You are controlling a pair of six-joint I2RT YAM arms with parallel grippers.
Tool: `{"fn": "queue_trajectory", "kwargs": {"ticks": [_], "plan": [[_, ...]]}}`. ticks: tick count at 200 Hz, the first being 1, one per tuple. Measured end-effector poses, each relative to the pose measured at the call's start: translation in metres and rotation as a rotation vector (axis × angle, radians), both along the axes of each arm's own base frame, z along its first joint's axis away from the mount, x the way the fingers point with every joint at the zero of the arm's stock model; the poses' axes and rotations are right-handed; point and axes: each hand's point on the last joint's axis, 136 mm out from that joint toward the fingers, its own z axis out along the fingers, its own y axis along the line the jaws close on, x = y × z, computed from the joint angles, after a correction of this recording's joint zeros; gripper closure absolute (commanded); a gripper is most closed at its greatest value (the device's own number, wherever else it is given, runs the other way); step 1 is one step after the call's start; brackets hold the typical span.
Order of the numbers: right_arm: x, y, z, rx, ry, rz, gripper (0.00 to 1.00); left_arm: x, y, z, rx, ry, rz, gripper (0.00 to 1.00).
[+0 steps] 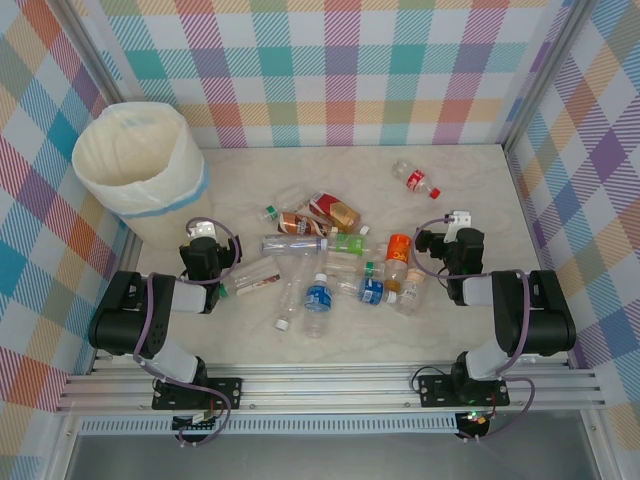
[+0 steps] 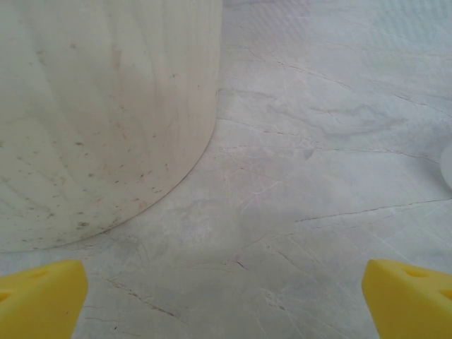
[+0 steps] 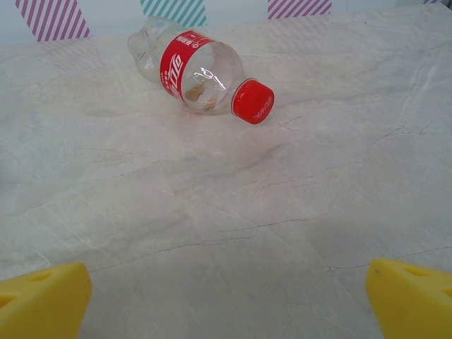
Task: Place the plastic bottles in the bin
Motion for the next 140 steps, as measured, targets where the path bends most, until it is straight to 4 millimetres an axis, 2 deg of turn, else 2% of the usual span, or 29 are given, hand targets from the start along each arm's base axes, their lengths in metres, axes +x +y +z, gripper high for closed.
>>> {"fn": "queue_trajectory", "kwargs": {"ticks": [40, 60, 84, 98, 118, 140], "plan": [[0.000, 0.002, 0.000, 0.004, 0.000, 0.010, 0.00, 0.000, -0.005, 0.001, -0.004, 0.006, -0.033, 0.00], [-0.003, 0.003, 0.007, 0.007, -0.004, 0.019, 0.00, -0.003, -0.008, 0.014, -0.004, -0.003, -0.052, 0.00], [-0.007, 0.005, 0.035, 0.003, -0.059, 0.029, 0.00, 0.000, -0.008, 0.050, -0.002, -0.076, -0.044, 0.00], [-0.011, 0.004, 0.053, 0.005, -0.093, 0.026, 0.00, 0.000, -0.006, 0.064, 0.000, -0.103, -0.027, 0.00], [-0.020, 0.001, 0.069, 0.045, -0.096, -0.010, 0.00, -0.003, -0.003, 0.073, -0.020, -0.100, 0.008, 0.00], [-0.030, -0.005, 0.081, 0.145, -0.023, -0.086, 0.00, -0.010, -0.003, 0.078, -0.068, -0.083, 0.048, 0.00]]}}
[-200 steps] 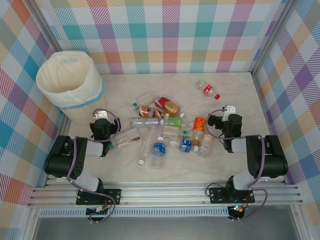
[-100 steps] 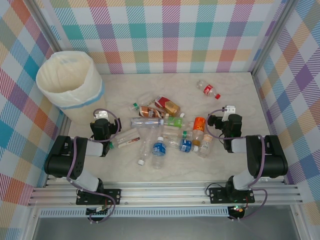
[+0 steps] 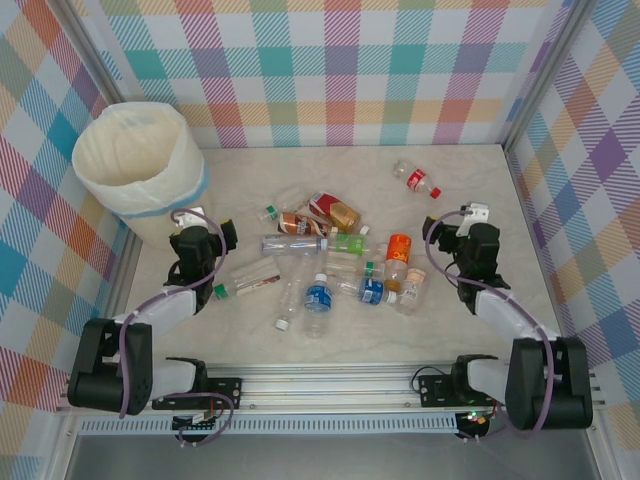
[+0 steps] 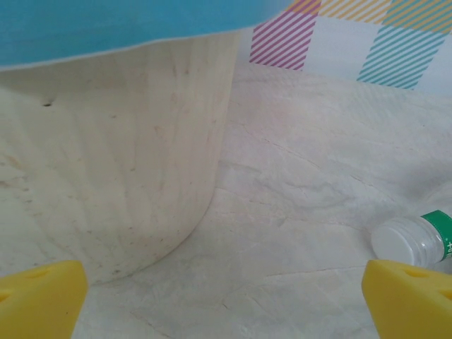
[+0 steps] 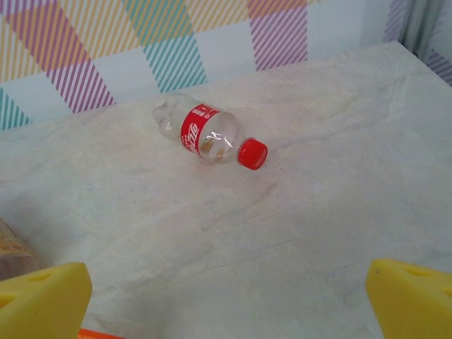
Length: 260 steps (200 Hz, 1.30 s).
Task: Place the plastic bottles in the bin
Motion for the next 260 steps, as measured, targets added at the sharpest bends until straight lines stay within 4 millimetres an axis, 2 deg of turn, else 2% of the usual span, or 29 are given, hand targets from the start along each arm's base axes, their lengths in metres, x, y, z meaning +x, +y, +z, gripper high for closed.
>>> {"fn": "queue_trajectory", "kwargs": {"ticks": [24, 39, 69, 119, 154, 186, 219, 260], "plan": [[-0.013, -0.001, 0.015, 0.102, 0.054, -0.046, 0.00, -0.011, -0.004, 0.010, -0.100, 0.012, 0.027, 0.00], [-0.027, 0.000, 0.011, 0.158, 0.100, -0.063, 0.00, -0.018, -0.011, 0.018, -0.164, 0.007, 0.027, 0.00], [-0.056, 0.010, -0.011, 0.272, 0.243, -0.070, 0.00, -0.034, -0.025, 0.026, -0.327, 0.014, 0.022, 0.00], [-0.103, 0.034, -0.073, 0.395, 0.602, -0.095, 0.00, -0.060, -0.063, -0.007, -0.579, 0.214, -0.070, 0.00], [-0.128, 0.070, -0.094, 0.435, 0.772, -0.028, 0.00, -0.071, -0.082, -0.016, -0.663, 0.299, -0.129, 0.00], [-0.143, 0.090, -0.107, 0.412, 0.847, -0.003, 0.02, -0.073, -0.092, -0.018, -0.700, 0.329, -0.169, 0.00], [-0.150, 0.089, -0.125, 0.381, 0.897, -0.042, 0.14, -0.076, -0.102, -0.018, -0.728, 0.353, -0.216, 0.00], [-0.146, 0.088, -0.135, 0.353, 0.903, -0.054, 0.26, -0.077, -0.115, -0.011, -0.769, 0.356, -0.292, 0.00]]}}
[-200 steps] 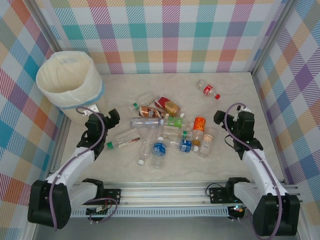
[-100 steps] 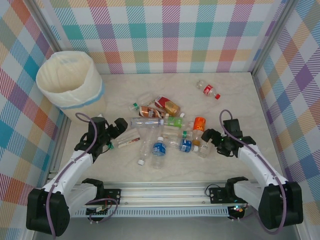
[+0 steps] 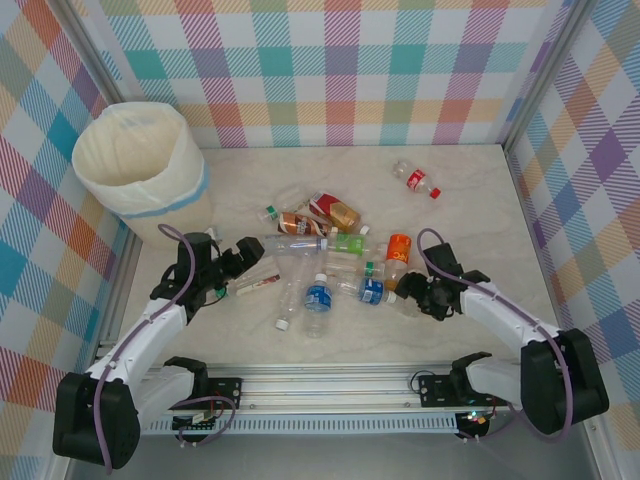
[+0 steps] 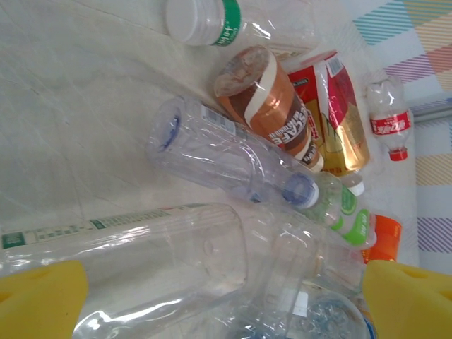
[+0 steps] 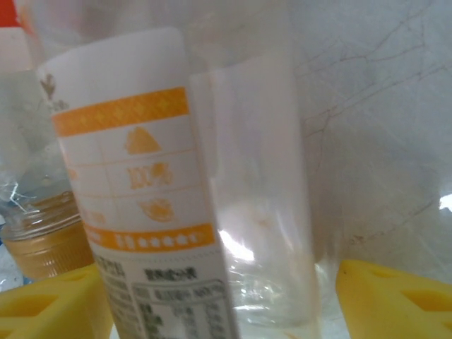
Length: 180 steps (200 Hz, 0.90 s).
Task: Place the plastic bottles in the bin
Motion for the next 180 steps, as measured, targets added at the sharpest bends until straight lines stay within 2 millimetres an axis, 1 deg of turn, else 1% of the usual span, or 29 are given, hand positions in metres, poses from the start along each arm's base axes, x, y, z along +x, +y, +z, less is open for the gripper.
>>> {"fn": "queue_trajectory", "kwargs": {"ticks": [27, 64, 95, 121, 131, 143, 161, 180], "plan": [[0.002, -0.003, -0.003, -0.028, -0.013, 0.015, 0.36, 0.000, -0.006, -0.001, -0.020, 0.006, -0.028, 0.00], [0.003, -0.009, 0.000, -0.067, -0.050, 0.026, 0.46, -0.002, -0.015, -0.002, -0.037, 0.016, -0.067, 0.00], [0.005, -0.015, 0.012, -0.091, -0.123, 0.036, 0.52, 0.001, -0.021, 0.006, -0.055, -0.007, -0.088, 0.00], [0.011, -0.013, 0.026, -0.087, -0.193, 0.059, 0.53, 0.008, -0.027, 0.010, -0.085, -0.030, -0.104, 0.00], [0.014, -0.008, 0.031, -0.071, -0.222, 0.075, 0.54, 0.011, -0.030, 0.013, -0.100, -0.042, -0.115, 0.00], [0.020, 0.004, 0.040, -0.033, -0.271, 0.109, 0.54, 0.014, -0.035, 0.014, -0.122, -0.053, -0.135, 0.00], [0.026, 0.031, 0.055, 0.033, -0.355, 0.203, 0.55, 0.018, -0.045, 0.016, -0.153, -0.056, -0.174, 0.00], [0.029, 0.061, 0.070, 0.091, -0.422, 0.313, 0.55, 0.023, -0.059, 0.025, -0.188, -0.076, -0.227, 0.00]]}}
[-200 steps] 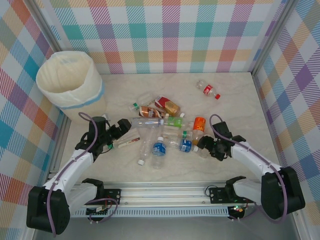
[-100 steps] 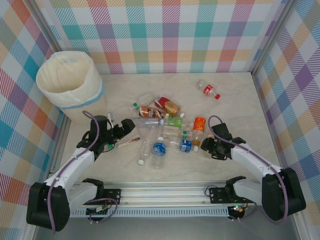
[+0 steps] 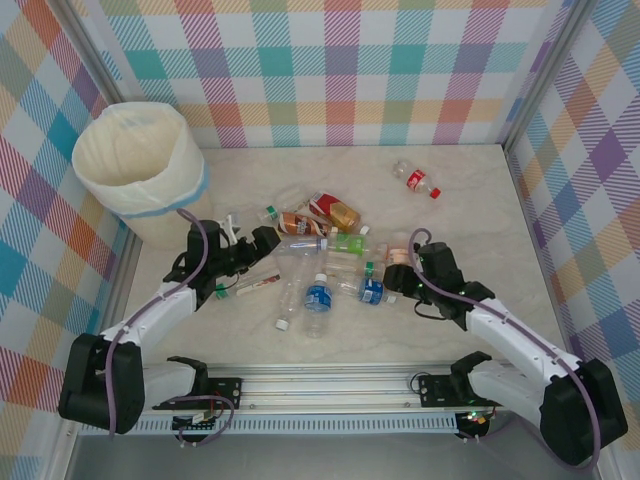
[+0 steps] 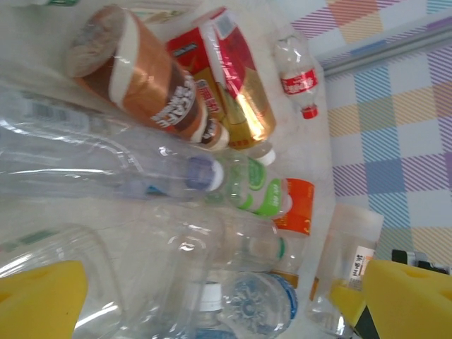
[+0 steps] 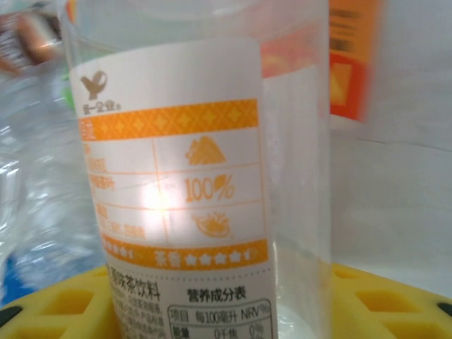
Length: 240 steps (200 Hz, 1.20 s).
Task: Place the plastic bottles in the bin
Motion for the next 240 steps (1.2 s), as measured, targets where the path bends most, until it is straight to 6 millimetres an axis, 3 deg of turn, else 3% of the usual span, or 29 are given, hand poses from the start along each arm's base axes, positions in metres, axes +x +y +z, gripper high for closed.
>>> {"fn": "queue_trajectory", "kwargs": {"ticks": [50, 82, 102, 149, 208, 222, 240], "plan": [[0.007, 0.083, 0.035, 0.108, -0.083, 0.273, 0.55, 0.004, -0.045, 0.036, -0.084, -0.081, -0.171, 0.00], [-0.004, 0.129, 0.047, 0.180, -0.094, 0.431, 0.55, -0.001, -0.067, 0.043, -0.101, -0.092, -0.243, 0.00], [-0.009, 0.147, 0.051, 0.218, -0.081, 0.495, 0.55, -0.009, -0.083, 0.045, -0.101, -0.100, -0.299, 0.00], [-0.013, 0.168, 0.068, 0.276, -0.096, 0.569, 0.54, -0.022, -0.101, 0.053, -0.115, -0.147, -0.387, 0.09], [-0.022, 0.180, 0.082, 0.336, -0.118, 0.632, 0.53, -0.025, -0.106, 0.056, -0.120, -0.161, -0.410, 0.39], [-0.023, 0.182, 0.082, 0.339, -0.117, 0.638, 0.48, -0.025, -0.108, 0.059, -0.121, -0.170, -0.416, 0.46], [-0.021, 0.181, 0.081, 0.334, -0.118, 0.629, 0.35, -0.023, -0.108, 0.057, -0.120, -0.168, -0.416, 0.49]]}}
